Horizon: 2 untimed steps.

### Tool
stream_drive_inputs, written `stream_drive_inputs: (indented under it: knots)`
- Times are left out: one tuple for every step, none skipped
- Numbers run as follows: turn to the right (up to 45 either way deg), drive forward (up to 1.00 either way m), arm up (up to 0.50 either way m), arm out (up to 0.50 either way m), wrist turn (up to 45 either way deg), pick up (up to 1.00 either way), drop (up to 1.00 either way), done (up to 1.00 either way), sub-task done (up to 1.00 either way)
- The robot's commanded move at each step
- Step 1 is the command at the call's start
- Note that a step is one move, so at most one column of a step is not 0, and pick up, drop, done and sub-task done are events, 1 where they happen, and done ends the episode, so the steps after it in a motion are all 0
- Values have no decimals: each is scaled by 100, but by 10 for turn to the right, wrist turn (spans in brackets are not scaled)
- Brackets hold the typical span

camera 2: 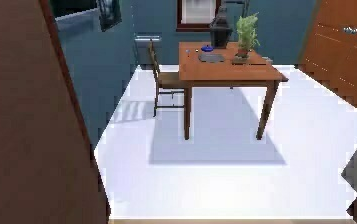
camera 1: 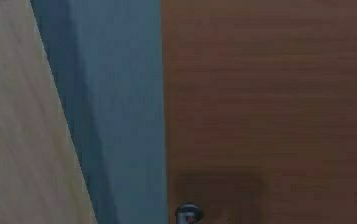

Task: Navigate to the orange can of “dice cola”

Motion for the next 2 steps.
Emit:
stream_drive_inputs:
  knots:
    - [-450, 0, 0, 0, 0, 0, 0, 0, 0]
    - [-450, 0, 0, 0, 0, 0, 0, 0, 0]
